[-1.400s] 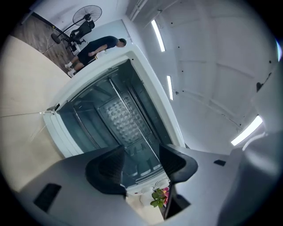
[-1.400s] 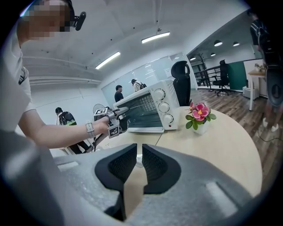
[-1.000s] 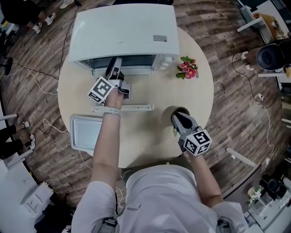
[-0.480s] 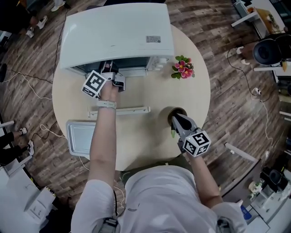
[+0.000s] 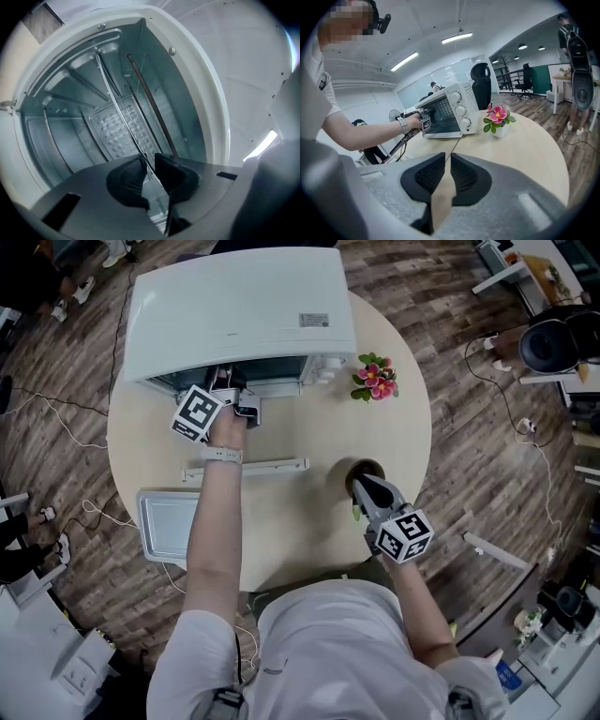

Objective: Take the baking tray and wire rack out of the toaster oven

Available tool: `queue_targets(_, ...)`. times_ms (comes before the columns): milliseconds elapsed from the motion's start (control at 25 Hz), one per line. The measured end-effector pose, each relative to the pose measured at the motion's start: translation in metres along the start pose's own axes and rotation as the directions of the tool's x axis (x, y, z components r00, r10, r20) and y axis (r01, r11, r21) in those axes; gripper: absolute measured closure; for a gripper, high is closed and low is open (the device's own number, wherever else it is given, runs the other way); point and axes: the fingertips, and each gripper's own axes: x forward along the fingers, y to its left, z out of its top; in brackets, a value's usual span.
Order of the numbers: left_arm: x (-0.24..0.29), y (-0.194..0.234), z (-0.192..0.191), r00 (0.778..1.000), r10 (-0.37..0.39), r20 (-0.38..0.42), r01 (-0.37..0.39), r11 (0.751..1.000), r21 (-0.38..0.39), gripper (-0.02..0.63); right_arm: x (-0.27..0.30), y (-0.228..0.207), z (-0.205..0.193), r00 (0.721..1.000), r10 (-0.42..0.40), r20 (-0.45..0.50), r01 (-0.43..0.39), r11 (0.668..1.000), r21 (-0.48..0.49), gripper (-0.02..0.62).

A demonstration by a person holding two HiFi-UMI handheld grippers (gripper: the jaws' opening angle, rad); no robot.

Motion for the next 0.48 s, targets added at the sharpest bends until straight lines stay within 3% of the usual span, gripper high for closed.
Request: queue_targets(480,-0.024,-0.002,-0.008,1.0,0.013,0.022,-0.011,0.993,-0.117,0.571,-0.011,0.016,-0.005,1.0,-0.001,0.011,0.001,1.0,-0.006,0.56)
